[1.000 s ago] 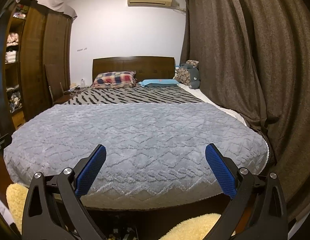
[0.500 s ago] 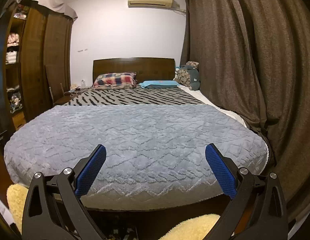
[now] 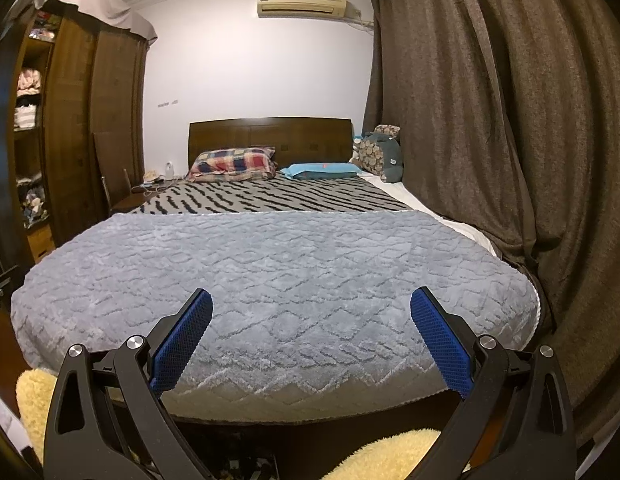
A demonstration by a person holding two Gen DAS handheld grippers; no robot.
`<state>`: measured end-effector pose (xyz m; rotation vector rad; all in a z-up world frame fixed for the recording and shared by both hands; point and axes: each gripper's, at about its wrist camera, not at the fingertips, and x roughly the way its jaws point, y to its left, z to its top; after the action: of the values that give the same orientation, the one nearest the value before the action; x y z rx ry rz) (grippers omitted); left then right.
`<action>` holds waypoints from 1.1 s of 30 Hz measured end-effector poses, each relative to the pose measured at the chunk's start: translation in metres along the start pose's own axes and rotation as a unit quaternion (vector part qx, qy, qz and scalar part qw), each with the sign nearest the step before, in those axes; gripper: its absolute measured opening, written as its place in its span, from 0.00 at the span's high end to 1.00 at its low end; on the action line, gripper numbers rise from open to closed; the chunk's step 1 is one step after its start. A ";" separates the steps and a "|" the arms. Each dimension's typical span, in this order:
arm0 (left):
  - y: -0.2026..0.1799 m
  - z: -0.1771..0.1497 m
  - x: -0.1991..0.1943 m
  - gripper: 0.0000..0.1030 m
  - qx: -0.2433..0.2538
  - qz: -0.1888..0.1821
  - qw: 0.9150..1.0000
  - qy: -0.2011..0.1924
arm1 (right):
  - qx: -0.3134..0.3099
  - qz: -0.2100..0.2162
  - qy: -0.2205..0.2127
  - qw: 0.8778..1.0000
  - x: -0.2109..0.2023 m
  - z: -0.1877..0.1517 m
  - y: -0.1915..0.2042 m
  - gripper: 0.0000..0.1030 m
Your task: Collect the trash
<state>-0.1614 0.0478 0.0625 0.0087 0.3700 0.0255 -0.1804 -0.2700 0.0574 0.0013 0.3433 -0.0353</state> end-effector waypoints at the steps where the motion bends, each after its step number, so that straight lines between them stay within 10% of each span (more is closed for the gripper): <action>1: 0.001 0.000 -0.001 0.08 -0.002 0.000 1.000 -0.001 | 0.000 0.001 0.000 1.000 0.000 0.000 0.000 0.03; 33: -0.001 -0.006 -0.006 0.08 0.000 -0.001 1.000 0.014 | -0.001 0.008 -0.009 1.000 -0.010 0.003 0.001 0.03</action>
<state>-0.1693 0.0467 0.0591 0.0083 0.3979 0.0239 -0.1891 -0.2686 0.0639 0.0021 0.3256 -0.0182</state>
